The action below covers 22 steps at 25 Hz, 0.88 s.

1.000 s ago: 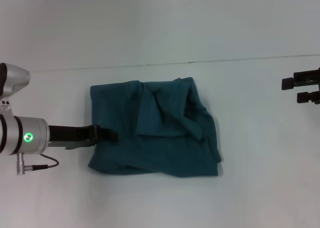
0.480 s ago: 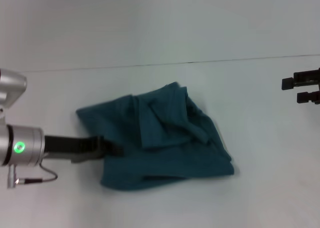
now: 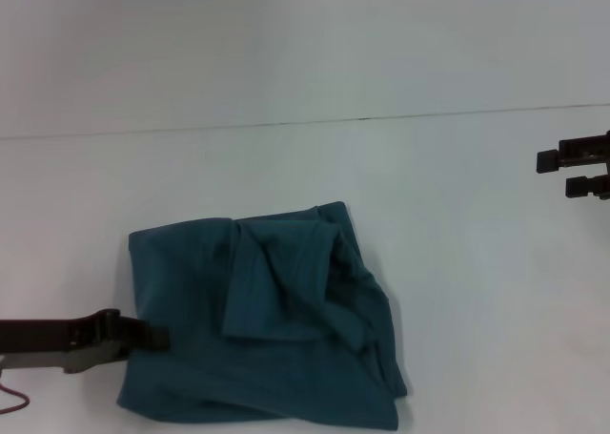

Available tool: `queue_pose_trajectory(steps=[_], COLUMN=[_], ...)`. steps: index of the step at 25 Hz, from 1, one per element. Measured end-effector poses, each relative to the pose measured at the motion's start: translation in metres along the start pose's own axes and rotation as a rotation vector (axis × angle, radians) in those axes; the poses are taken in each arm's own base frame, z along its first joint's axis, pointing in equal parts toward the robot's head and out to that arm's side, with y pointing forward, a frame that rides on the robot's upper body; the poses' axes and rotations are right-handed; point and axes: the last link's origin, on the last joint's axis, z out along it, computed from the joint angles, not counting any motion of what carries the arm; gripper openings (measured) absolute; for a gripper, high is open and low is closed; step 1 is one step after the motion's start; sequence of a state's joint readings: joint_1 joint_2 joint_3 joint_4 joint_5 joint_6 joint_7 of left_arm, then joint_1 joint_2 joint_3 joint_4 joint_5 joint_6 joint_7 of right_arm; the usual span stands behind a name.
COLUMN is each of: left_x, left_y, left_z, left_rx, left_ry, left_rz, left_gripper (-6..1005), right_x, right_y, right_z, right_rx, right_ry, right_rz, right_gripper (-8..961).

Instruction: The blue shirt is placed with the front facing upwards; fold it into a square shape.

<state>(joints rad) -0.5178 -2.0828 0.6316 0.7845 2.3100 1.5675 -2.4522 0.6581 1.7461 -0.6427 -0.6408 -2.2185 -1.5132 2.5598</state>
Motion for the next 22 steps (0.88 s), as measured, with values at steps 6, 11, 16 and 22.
queue_pose_trajectory(steps=[6, 11, 16, 22], left_x=[-0.003, -0.001, 0.005, 0.003], left_y=[-0.004, -0.005, -0.005, -0.016], left_z=[-0.003, -0.005, -0.018, -0.038], left_rx=[0.019, 0.023, 0.034, 0.132], left_ry=[-0.014, -0.003, 0.023, 0.036], left_rz=[-0.004, -0.021, -0.023, -0.085], left_gripper=[139, 139, 138, 238], right_x=[0.002, 0.003, 0.003, 0.003], right_y=[0.001, 0.002, 0.001, 0.002], right_z=[0.002, 0.002, 0.002, 0.003], right_rx=[-0.004, -0.006, -0.005, -0.006], right_ry=[0.012, 0.016, 0.016, 0.016], right_rz=[-0.004, -0.005, -0.005, -0.008], right_gripper=[820, 820, 820, 820])
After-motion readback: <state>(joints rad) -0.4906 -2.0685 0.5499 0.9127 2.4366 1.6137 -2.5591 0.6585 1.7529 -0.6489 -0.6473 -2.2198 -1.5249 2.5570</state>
